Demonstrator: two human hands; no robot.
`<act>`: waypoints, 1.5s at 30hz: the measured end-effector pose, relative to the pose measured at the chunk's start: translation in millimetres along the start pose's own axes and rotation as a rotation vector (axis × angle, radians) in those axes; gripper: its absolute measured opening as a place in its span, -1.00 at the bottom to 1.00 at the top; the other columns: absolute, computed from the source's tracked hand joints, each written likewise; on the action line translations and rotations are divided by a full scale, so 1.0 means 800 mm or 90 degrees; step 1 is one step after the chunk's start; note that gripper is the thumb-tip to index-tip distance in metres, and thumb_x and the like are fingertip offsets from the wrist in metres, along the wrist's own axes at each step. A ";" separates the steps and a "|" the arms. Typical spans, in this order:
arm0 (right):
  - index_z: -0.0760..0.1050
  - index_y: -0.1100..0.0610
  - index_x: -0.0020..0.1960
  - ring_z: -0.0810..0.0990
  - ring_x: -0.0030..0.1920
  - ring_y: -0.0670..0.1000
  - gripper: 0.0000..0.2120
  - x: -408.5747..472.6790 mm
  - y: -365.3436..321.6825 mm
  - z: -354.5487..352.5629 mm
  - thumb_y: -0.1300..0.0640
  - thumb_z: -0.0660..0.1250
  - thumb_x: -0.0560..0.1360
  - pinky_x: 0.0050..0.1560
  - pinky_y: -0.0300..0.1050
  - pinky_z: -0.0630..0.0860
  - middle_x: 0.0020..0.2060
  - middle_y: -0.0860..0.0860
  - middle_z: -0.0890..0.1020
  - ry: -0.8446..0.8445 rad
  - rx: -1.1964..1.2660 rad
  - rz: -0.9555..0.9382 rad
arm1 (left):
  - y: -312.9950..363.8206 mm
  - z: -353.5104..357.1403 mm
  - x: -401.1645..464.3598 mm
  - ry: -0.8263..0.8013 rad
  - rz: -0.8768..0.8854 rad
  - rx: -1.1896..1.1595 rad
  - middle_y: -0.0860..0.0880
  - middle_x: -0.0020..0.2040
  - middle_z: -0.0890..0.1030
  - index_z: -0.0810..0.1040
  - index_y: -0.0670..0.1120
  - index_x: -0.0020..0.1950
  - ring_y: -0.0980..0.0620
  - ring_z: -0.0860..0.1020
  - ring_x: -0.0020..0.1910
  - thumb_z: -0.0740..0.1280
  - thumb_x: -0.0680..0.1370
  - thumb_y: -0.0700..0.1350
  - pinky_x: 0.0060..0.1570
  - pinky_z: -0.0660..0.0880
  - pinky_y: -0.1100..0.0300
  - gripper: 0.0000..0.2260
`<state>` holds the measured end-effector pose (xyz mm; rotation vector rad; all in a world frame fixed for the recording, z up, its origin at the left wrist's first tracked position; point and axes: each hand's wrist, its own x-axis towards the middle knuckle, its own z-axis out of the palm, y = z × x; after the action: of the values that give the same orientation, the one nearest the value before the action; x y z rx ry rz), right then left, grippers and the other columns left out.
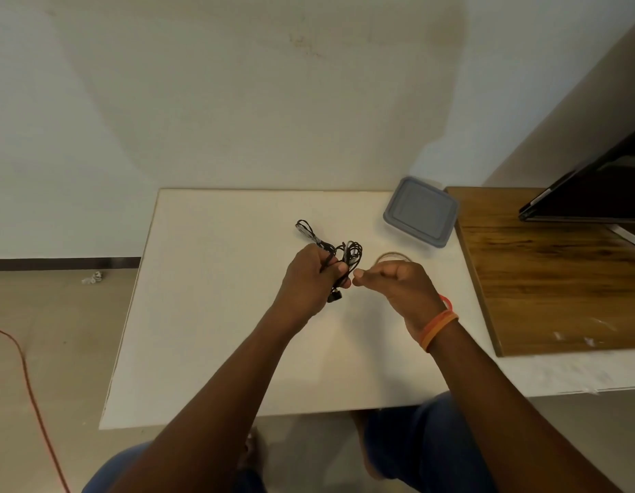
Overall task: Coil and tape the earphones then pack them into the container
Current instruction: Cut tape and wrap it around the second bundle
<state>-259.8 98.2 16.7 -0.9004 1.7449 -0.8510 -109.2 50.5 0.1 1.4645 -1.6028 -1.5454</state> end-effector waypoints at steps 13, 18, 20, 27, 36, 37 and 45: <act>0.68 0.03 0.00 0.51 0.14 0.06 -0.84 -0.003 -0.002 -0.018 0.00 0.42 0.47 0.07 0.06 0.47 0.11 0.00 0.62 -0.056 -0.020 0.163 | -0.008 0.009 0.000 0.051 0.003 0.086 0.10 -0.27 0.65 0.39 -0.02 -0.10 0.02 0.62 -0.10 0.26 0.60 -0.11 0.09 0.52 -0.16 -0.90; 0.69 0.08 0.01 0.52 0.10 0.07 -0.83 -0.008 -0.001 -0.016 0.05 0.39 0.49 0.10 0.11 0.52 0.10 0.05 0.56 -0.071 0.091 0.286 | -0.013 0.013 -0.002 0.110 0.086 0.257 0.05 -0.14 0.63 0.28 -0.02 -0.07 0.04 0.48 -0.12 0.19 0.61 -0.27 -0.09 0.12 0.14 -0.83; 0.68 0.07 0.02 0.53 0.09 0.08 -0.84 -0.011 -0.001 -0.014 0.07 0.36 0.52 0.05 0.09 0.55 0.10 0.05 0.56 -0.086 0.093 0.297 | -0.015 0.013 -0.004 0.137 0.135 0.343 0.01 -0.12 0.59 0.24 0.01 -0.04 0.02 0.42 -0.11 0.19 0.59 -0.33 -0.17 0.03 0.14 -0.75; 0.57 0.09 0.04 0.52 -0.03 0.06 -0.88 -0.010 0.000 0.007 0.14 0.40 0.50 -0.14 -0.01 0.56 0.08 0.08 0.53 0.038 0.074 0.294 | -0.017 0.016 -0.003 0.119 0.191 0.401 -0.01 -0.12 0.46 0.22 0.06 -0.01 -0.03 0.35 -0.02 0.21 0.60 -0.30 -0.16 0.13 0.21 -0.72; 0.60 0.25 0.18 0.45 -0.31 -0.03 -0.71 -0.001 0.012 -0.017 0.14 0.28 0.53 -0.37 -0.27 0.49 -0.07 0.14 0.51 -0.023 0.630 0.505 | -0.005 0.017 -0.006 0.056 0.156 0.234 0.12 -0.22 0.56 0.27 0.07 -0.10 -0.01 0.50 -0.08 0.22 0.63 -0.25 -0.06 0.23 0.16 -0.75; 0.59 0.27 0.17 0.45 -0.31 -0.03 -0.68 0.000 0.012 -0.021 0.11 0.27 0.54 -0.38 -0.27 0.50 -0.09 0.15 0.51 -0.020 0.646 0.513 | -0.002 0.015 -0.006 0.042 0.152 0.211 0.12 -0.22 0.58 0.27 0.07 -0.11 -0.01 0.52 -0.08 0.22 0.64 -0.23 -0.01 0.30 0.13 -0.75; 0.60 0.20 0.02 0.53 -0.15 0.04 -0.81 0.006 0.013 -0.022 0.27 0.22 0.51 -0.21 -0.10 0.55 -0.11 0.11 0.57 0.064 0.435 0.278 | 0.003 0.003 -0.009 -0.051 0.137 0.092 0.13 -0.28 0.63 0.29 0.16 -0.19 -0.02 0.61 -0.14 0.25 0.61 -0.13 0.00 0.57 -0.12 -0.74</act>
<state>-279.7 101.4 10.7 -0.0231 1.4871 -1.0972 -109.9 57.6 3.7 1.2655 -1.8863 -1.4073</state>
